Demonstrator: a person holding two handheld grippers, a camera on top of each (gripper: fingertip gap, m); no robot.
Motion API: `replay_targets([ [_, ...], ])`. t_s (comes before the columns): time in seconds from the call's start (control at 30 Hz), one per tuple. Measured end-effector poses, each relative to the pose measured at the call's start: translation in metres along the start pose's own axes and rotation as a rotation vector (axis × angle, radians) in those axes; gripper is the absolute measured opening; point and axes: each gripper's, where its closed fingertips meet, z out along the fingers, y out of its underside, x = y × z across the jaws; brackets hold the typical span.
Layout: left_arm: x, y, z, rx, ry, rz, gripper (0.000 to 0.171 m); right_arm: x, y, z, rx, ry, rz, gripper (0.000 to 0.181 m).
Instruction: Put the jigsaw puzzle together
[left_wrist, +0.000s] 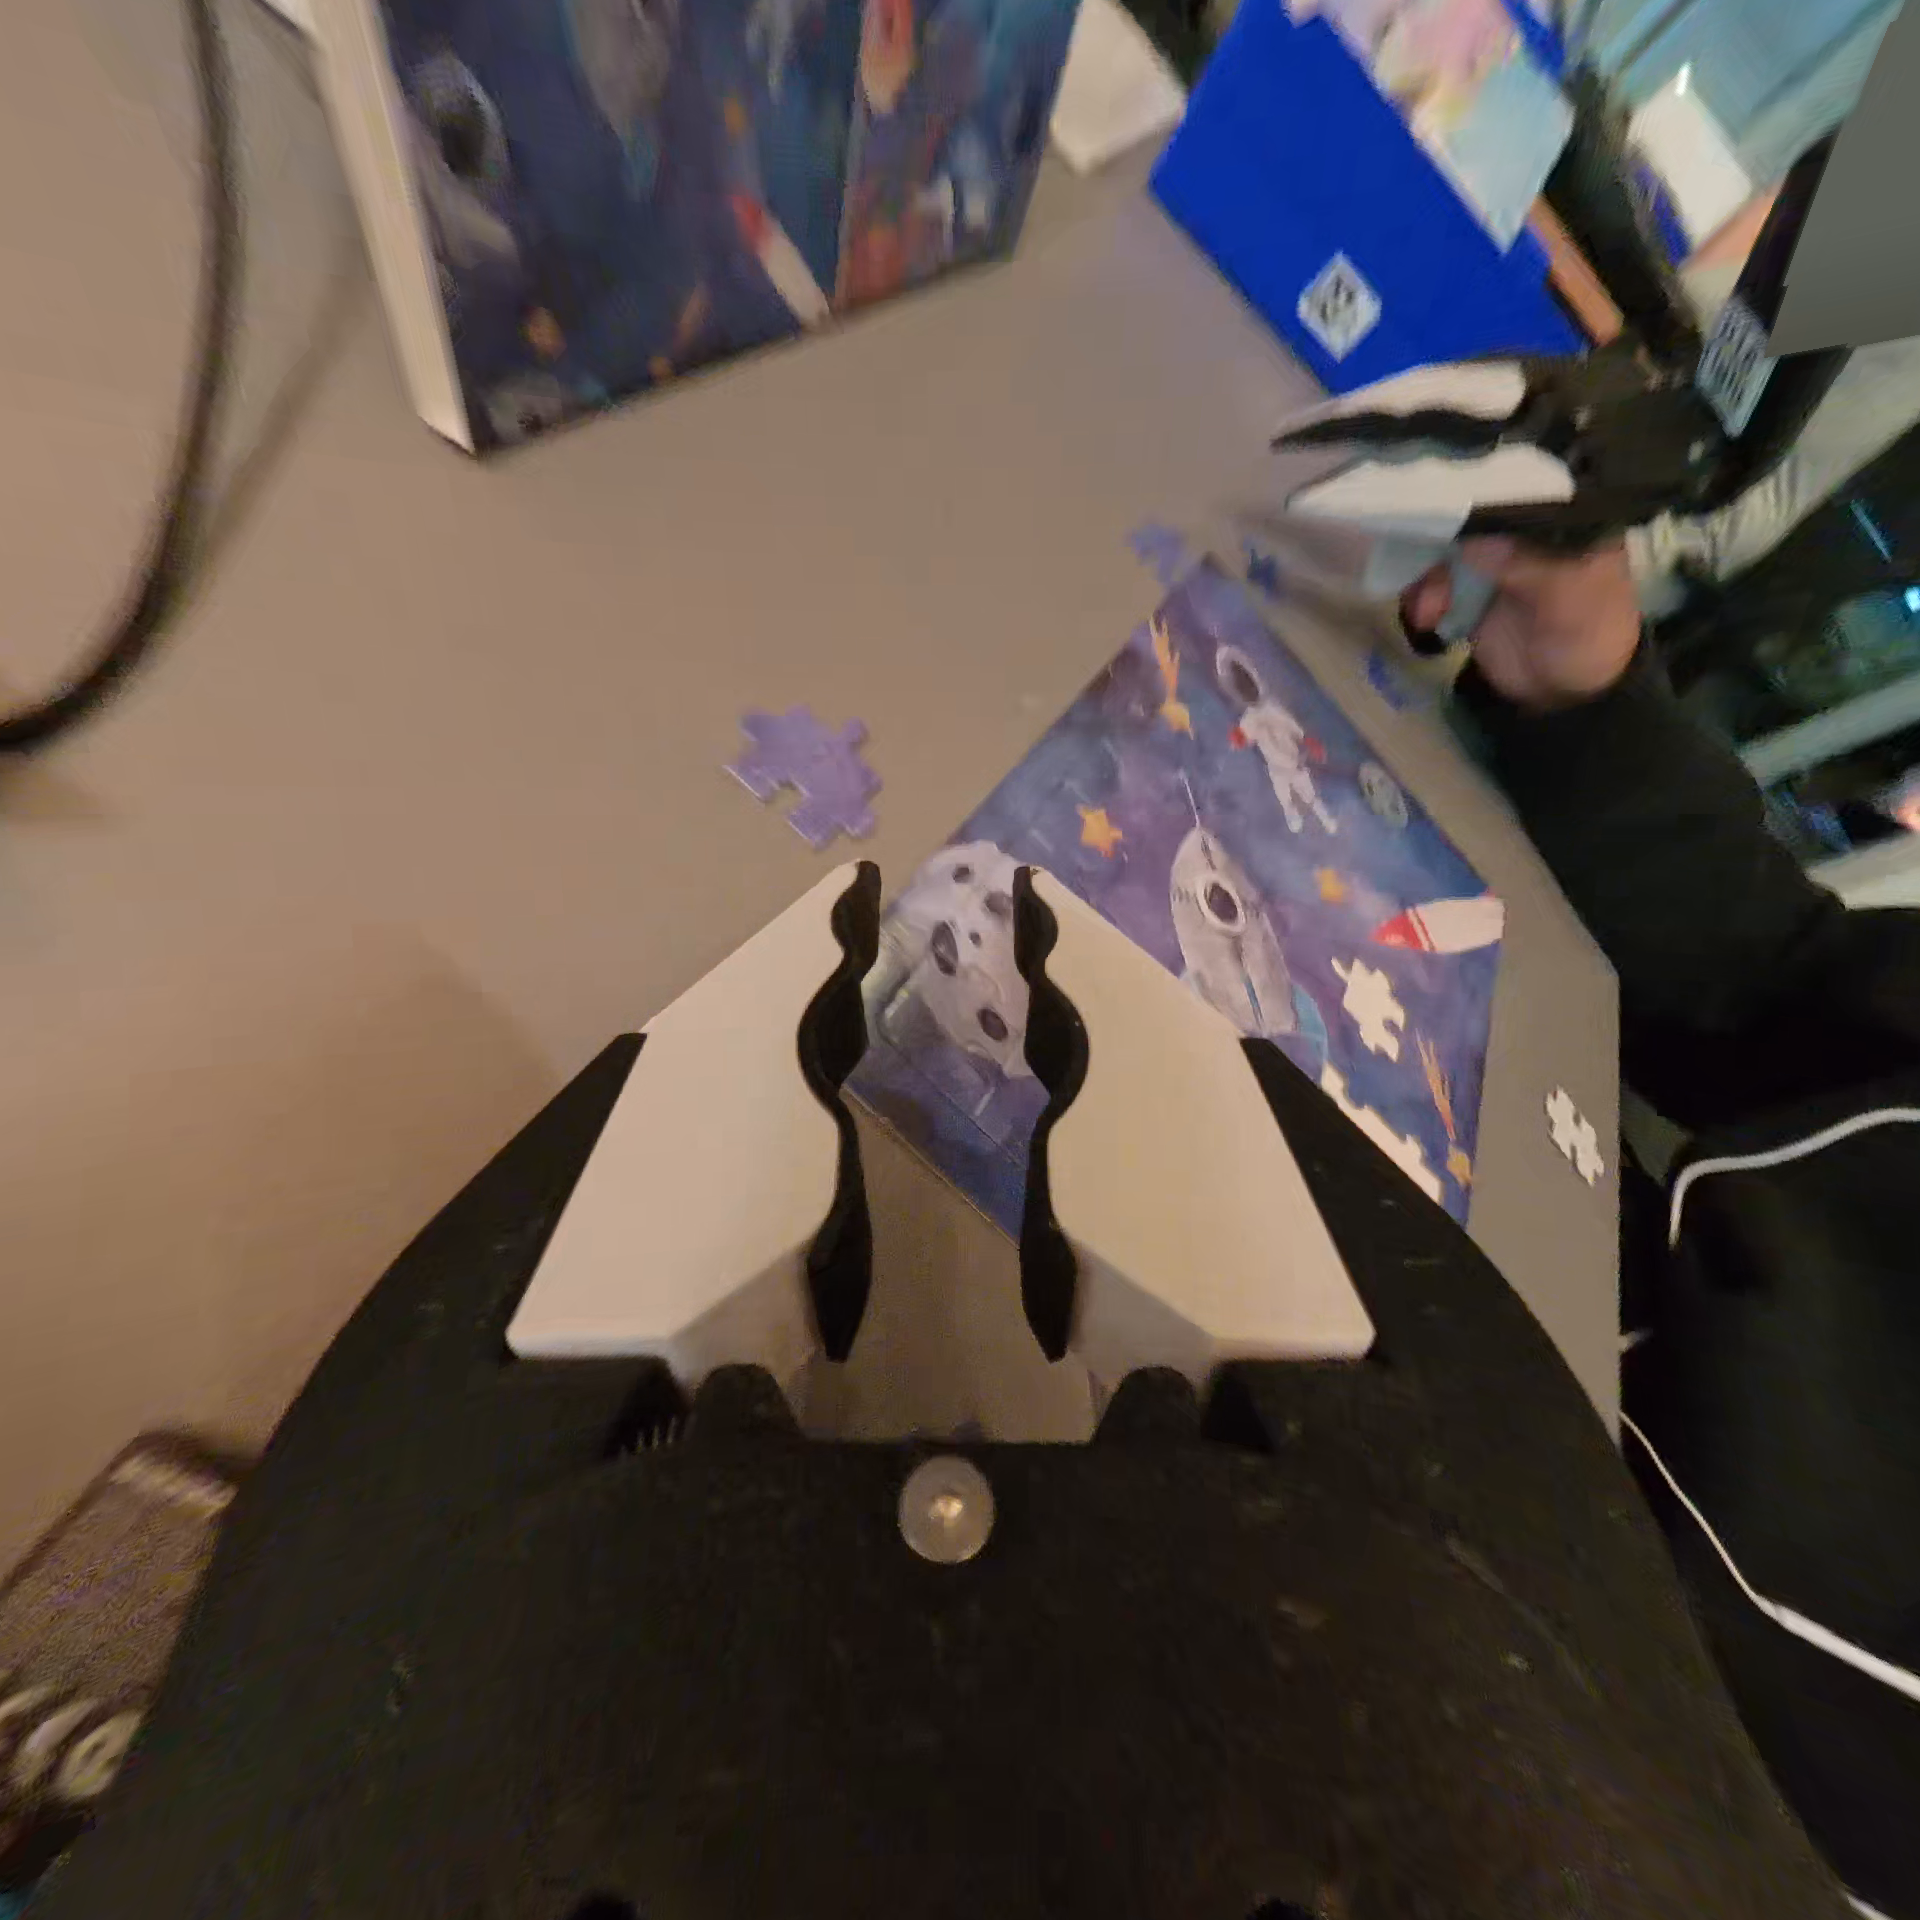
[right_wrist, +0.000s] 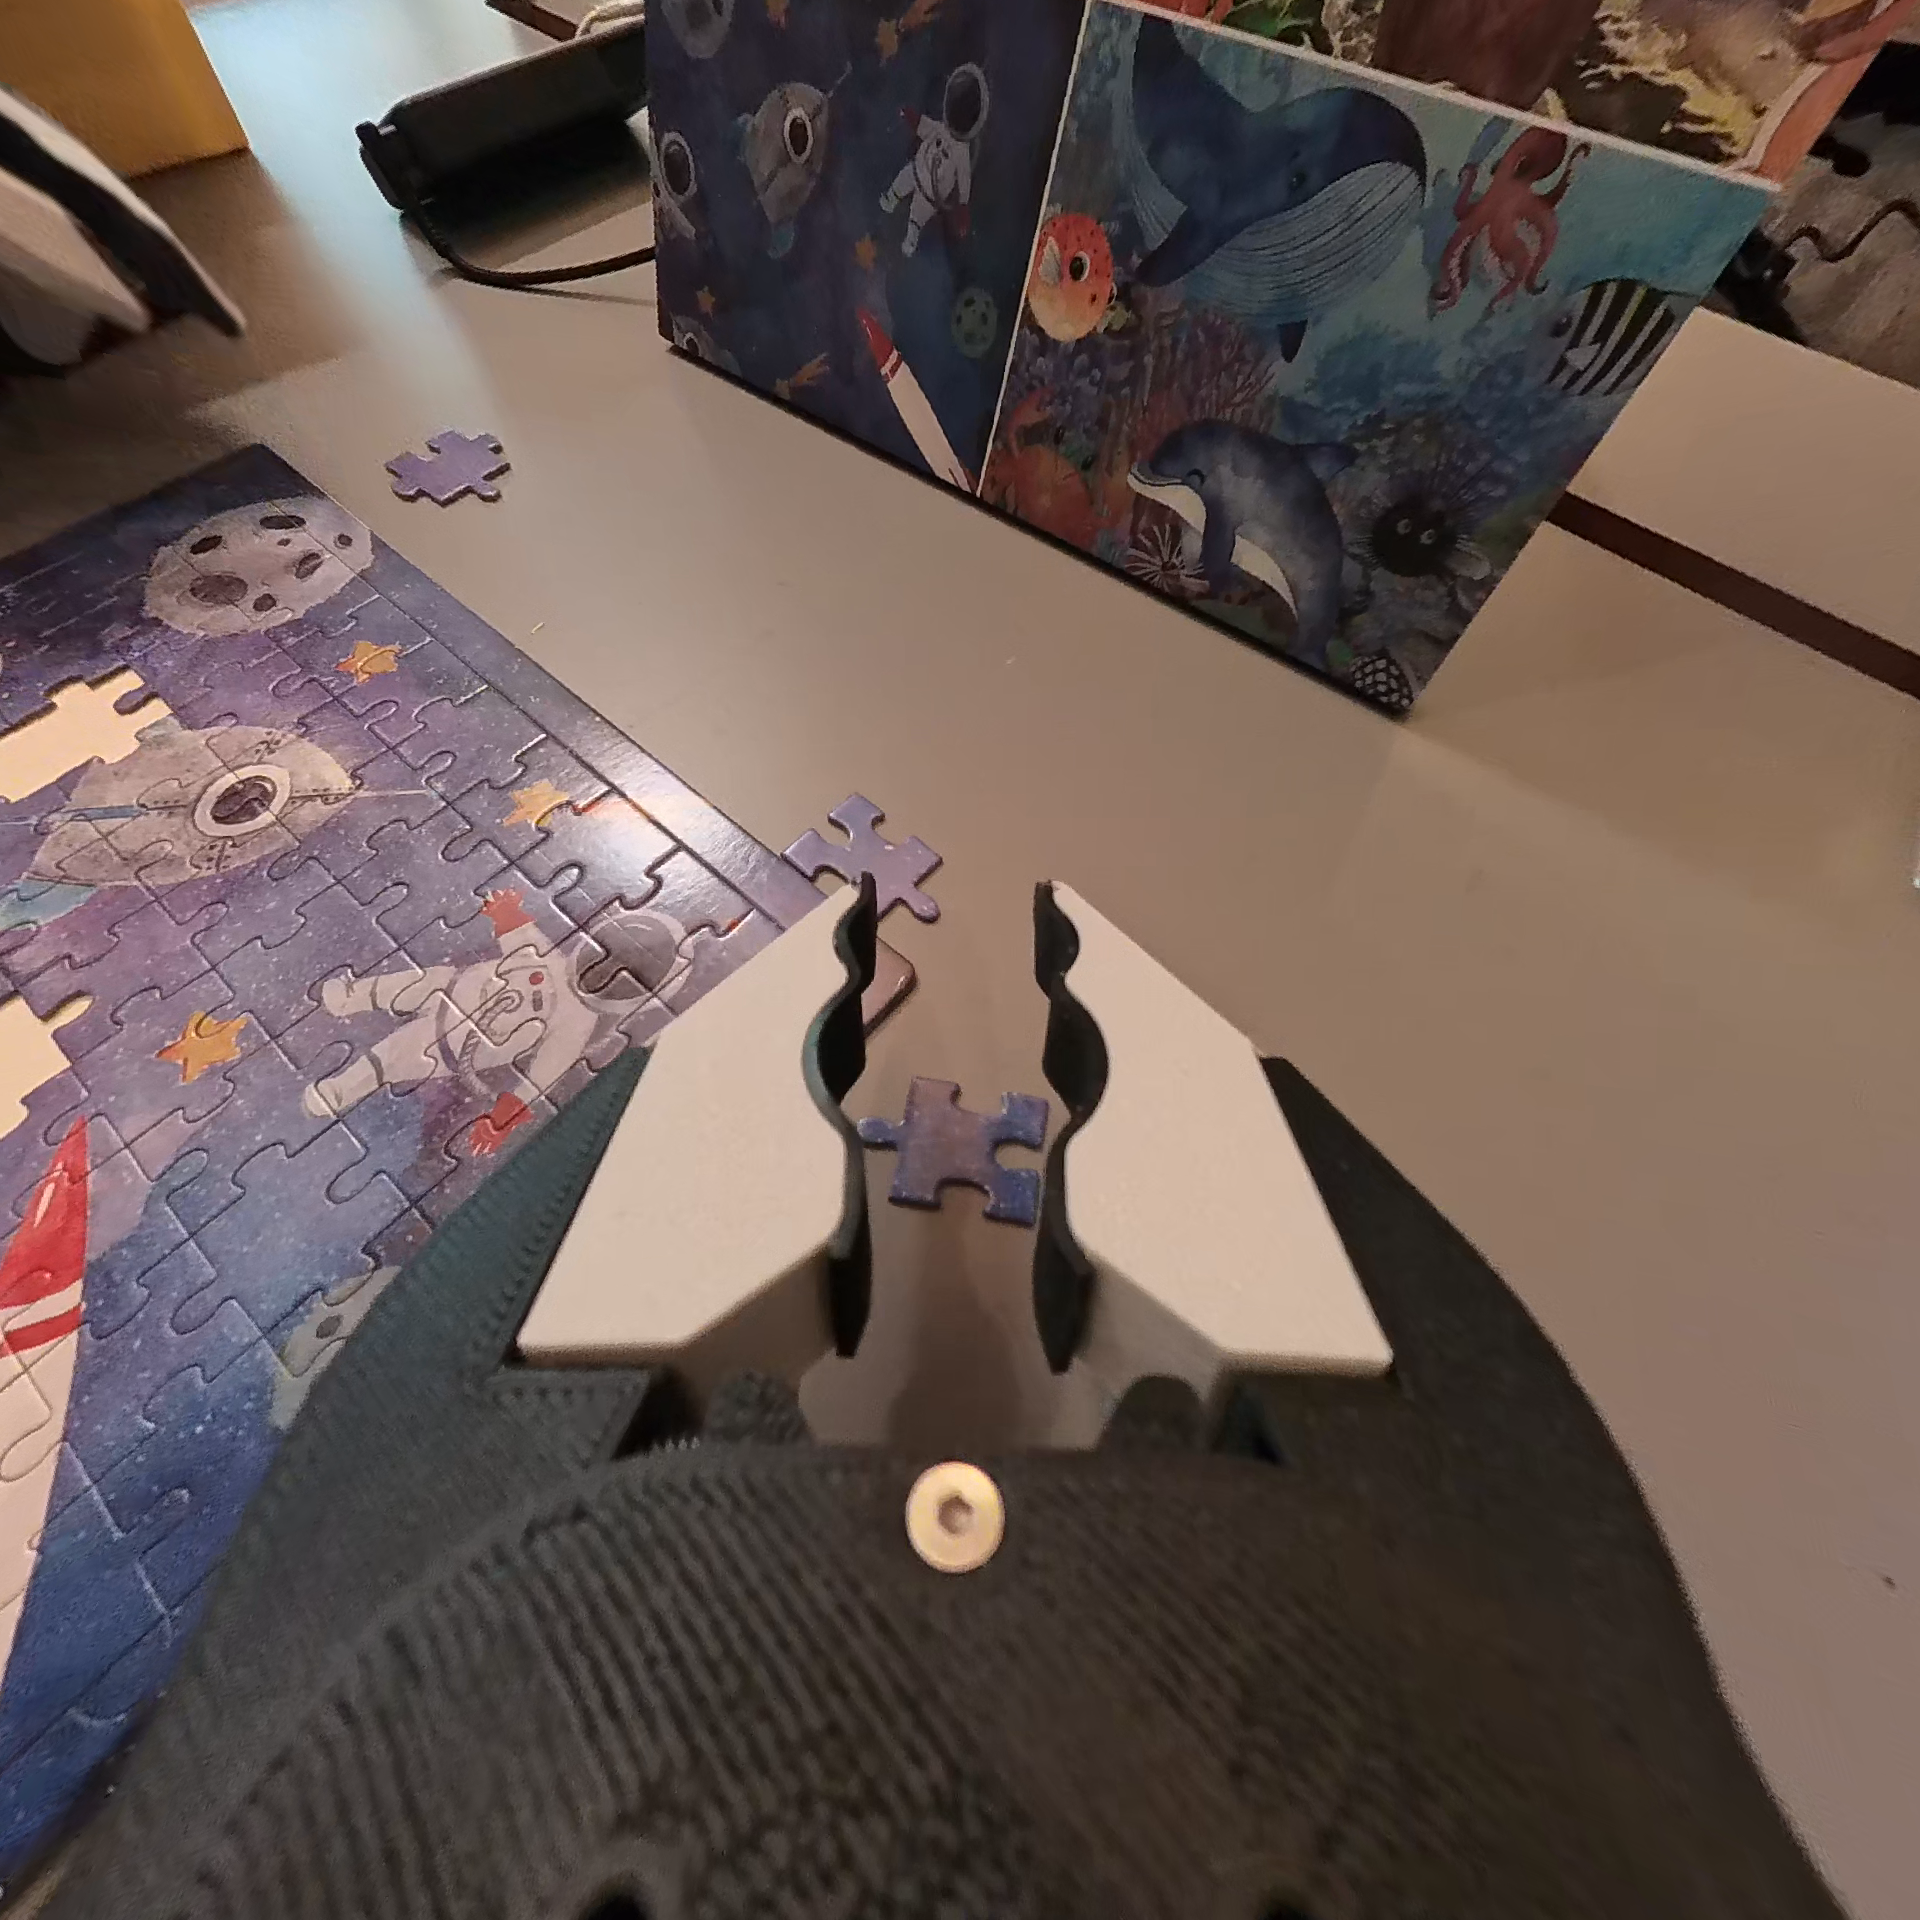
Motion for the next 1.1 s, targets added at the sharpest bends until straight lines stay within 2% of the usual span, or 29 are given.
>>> replay_targets([
  [0.1, -0.006, -0.016, -0.017, 0.105, -0.056, 0.043, 0.022, -0.001, 0.001, 0.001, -0.004, -0.004, 0.0, 0.029],
  [0.4, -0.026, 0.0, -0.012, -0.058, -0.378, 0.369, 0.023, -0.006, 0.0, 0.002, -0.009, -0.01, -0.021, 0.029],
  [0.53, -0.016, -0.003, -0.019, -0.032, -0.394, 0.444, 0.019, -0.006, -0.001, 0.001, -0.006, -0.005, -0.031, 0.029],
  [0.67, -0.002, -0.004, -0.032, 0.042, -0.445, 0.431, 0.019, -0.005, -0.001, 0.001, -0.004, -0.003, -0.029, 0.029],
  [0.73, 0.005, 0.005, -0.04, 0.053, -0.495, 0.394, 0.022, -0.004, 0.0, 0.001, -0.005, -0.002, -0.023, 0.029],
  [0.87, 0.001, 0.042, -0.076, -0.025, -0.762, 0.429, 0.025, -0.003, 0.001, 0.001, -0.005, -0.01, -0.009, 0.029],
  [0.93, 0.001, 0.063, -0.091, -0.062, -0.845, 0.433, 0.027, -0.004, 0.002, 0.002, -0.007, -0.011, -0.011, 0.029],
  [1.03, 0.006, 0.087, -0.093, -0.081, -0.826, 0.361, 0.035, -0.003, 0.004, 0.004, -0.015, -0.004, -0.018, 0.029],
  [1.1, 0.006, 0.092, -0.09, -0.049, -0.794, 0.302, 0.04, -0.001, 0.006, 0.005, -0.021, 0.002, -0.013, 0.028],
])
